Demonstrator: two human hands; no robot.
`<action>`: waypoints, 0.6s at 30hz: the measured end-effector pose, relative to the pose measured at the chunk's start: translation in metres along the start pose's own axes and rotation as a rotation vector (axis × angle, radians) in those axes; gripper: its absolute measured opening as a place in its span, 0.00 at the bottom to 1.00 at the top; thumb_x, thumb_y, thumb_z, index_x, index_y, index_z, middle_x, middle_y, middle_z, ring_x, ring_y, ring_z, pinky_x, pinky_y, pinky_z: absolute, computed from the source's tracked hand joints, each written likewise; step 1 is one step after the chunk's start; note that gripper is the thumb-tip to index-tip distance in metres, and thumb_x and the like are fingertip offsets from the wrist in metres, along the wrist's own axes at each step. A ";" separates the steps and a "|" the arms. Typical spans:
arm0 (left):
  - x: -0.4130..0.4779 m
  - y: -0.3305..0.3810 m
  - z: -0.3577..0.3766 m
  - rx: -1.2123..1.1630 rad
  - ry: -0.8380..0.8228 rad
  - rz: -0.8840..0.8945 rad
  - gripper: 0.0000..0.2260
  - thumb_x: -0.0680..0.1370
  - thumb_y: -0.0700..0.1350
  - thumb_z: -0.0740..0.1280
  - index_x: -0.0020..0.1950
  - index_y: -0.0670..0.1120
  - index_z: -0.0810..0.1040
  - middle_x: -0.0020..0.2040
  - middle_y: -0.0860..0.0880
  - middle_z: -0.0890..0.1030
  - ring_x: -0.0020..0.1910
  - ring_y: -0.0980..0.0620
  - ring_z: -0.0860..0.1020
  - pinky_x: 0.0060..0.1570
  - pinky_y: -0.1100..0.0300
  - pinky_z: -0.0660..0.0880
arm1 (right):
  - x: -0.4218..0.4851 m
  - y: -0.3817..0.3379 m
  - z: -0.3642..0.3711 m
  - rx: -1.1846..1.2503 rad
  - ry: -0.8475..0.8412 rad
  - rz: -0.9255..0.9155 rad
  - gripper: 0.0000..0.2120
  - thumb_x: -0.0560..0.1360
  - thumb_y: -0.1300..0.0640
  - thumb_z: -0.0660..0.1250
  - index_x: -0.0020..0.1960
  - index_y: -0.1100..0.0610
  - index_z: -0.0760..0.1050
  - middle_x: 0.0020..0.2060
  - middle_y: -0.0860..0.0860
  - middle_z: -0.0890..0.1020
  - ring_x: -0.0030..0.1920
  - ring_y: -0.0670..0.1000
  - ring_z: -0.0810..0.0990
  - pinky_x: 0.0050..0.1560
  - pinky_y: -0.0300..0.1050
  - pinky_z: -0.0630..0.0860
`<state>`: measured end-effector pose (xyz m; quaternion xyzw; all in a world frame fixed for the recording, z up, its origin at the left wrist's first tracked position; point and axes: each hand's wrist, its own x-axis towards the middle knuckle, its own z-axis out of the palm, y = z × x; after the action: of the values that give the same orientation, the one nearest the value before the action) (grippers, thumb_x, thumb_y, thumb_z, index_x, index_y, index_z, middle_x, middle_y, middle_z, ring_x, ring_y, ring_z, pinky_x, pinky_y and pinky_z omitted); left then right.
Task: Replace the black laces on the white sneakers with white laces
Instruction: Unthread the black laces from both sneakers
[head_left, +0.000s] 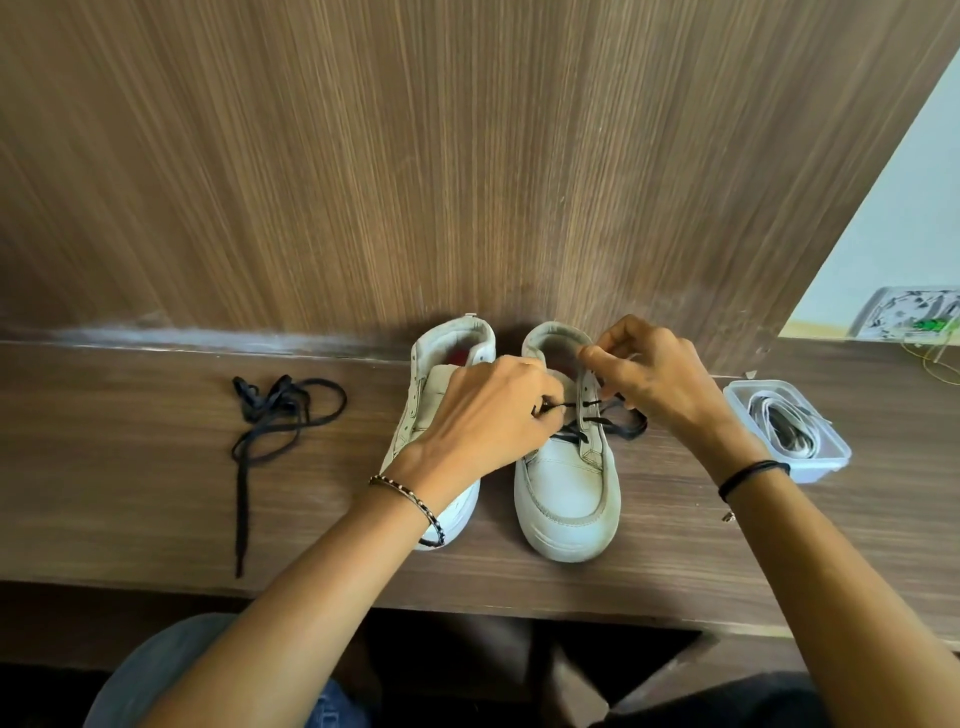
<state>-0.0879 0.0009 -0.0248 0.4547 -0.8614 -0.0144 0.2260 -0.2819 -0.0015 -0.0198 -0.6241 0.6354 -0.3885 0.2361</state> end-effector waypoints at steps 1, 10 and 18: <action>0.000 -0.001 0.000 -0.005 0.005 0.006 0.15 0.78 0.51 0.67 0.32 0.51 0.71 0.38 0.53 0.75 0.38 0.52 0.76 0.29 0.59 0.60 | 0.000 0.000 0.000 -0.001 0.001 0.000 0.11 0.78 0.48 0.72 0.49 0.55 0.78 0.39 0.51 0.86 0.37 0.45 0.85 0.33 0.32 0.77; 0.003 -0.013 -0.020 -0.425 0.169 -0.234 0.08 0.71 0.53 0.69 0.37 0.50 0.79 0.33 0.54 0.80 0.37 0.54 0.78 0.39 0.59 0.71 | 0.002 -0.001 0.001 -0.175 0.047 -0.103 0.10 0.76 0.47 0.74 0.48 0.53 0.79 0.45 0.49 0.83 0.44 0.46 0.81 0.36 0.29 0.72; 0.006 -0.026 -0.014 -0.397 0.108 -0.330 0.12 0.77 0.54 0.68 0.37 0.49 0.79 0.31 0.54 0.78 0.37 0.56 0.76 0.39 0.58 0.68 | -0.007 -0.012 0.000 -0.387 -0.341 -0.345 0.02 0.74 0.52 0.75 0.44 0.46 0.87 0.76 0.41 0.66 0.75 0.48 0.55 0.62 0.47 0.50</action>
<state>-0.0653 -0.0164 -0.0155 0.5359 -0.7426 -0.1956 0.3509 -0.2735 0.0062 -0.0120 -0.8121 0.5337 -0.1844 0.1467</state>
